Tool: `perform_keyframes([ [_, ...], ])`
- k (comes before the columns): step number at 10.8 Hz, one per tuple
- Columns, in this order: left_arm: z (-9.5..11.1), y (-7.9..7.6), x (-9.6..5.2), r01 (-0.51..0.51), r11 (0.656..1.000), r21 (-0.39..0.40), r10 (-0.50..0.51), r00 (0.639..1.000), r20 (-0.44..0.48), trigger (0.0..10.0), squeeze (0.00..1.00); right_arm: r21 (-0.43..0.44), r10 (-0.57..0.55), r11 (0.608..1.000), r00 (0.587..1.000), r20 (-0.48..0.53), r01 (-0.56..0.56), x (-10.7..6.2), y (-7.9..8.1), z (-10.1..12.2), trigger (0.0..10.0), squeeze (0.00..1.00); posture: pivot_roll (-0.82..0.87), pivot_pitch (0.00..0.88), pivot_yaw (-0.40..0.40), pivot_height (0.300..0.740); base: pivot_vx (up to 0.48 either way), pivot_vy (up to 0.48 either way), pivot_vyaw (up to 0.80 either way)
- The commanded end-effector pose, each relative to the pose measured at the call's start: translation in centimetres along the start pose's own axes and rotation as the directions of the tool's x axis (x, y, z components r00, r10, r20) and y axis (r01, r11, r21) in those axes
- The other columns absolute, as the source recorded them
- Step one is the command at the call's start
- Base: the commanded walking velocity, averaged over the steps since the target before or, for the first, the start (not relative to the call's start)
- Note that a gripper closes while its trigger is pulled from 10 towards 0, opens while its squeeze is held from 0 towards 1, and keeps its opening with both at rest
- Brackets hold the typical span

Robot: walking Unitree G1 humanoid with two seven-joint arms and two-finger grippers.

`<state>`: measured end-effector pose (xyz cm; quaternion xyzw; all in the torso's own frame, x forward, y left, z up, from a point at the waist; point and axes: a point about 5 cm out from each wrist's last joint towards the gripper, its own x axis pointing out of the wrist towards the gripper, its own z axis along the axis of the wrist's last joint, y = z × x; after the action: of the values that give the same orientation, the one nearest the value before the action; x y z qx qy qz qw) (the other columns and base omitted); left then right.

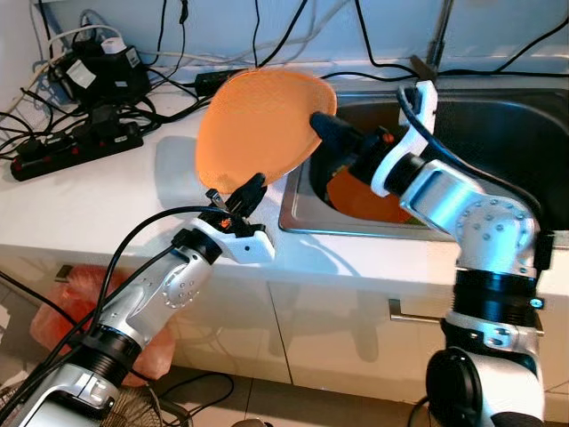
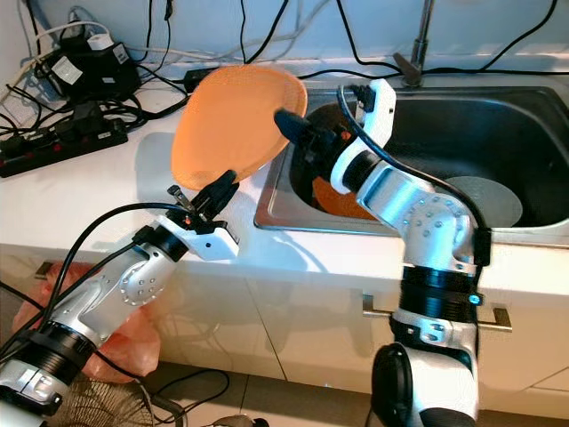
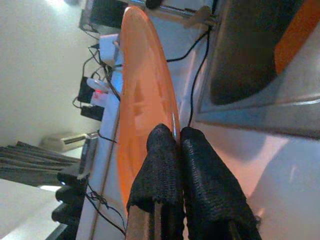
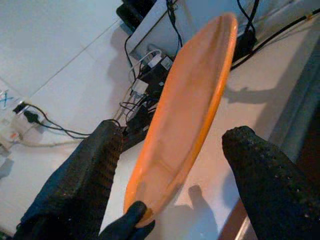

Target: Kitchen organization

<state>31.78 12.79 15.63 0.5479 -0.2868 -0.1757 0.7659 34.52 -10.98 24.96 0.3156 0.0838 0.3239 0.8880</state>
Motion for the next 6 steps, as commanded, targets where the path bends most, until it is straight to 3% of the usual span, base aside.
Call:
perform_keyframes([
  [1, 1.0, 1.6, 0.8, -0.082, 0.996, 0.020, 0.080, 0.995, 0.065, 0.0, 0.00, -0.009, 0.030, 1.000, 0.999, 0.018, -0.030, 0.8, 1.2, 0.6, 10.0, 0.00, 0.10, 0.035, 0.123, 0.740, 0.000, 0.000, 0.00],
  [6, 1.6, 2.0, 1.1, -0.117, 0.993, 0.014, 0.116, 0.989, 0.089, 0.0, 0.00, 0.000, -0.039, 0.999, 0.999, 0.016, 0.039, 2.4, 0.9, 0.3, 10.0, 0.00, 0.10, 0.039, 0.121, 0.740, 0.000, 0.000, 0.00],
])
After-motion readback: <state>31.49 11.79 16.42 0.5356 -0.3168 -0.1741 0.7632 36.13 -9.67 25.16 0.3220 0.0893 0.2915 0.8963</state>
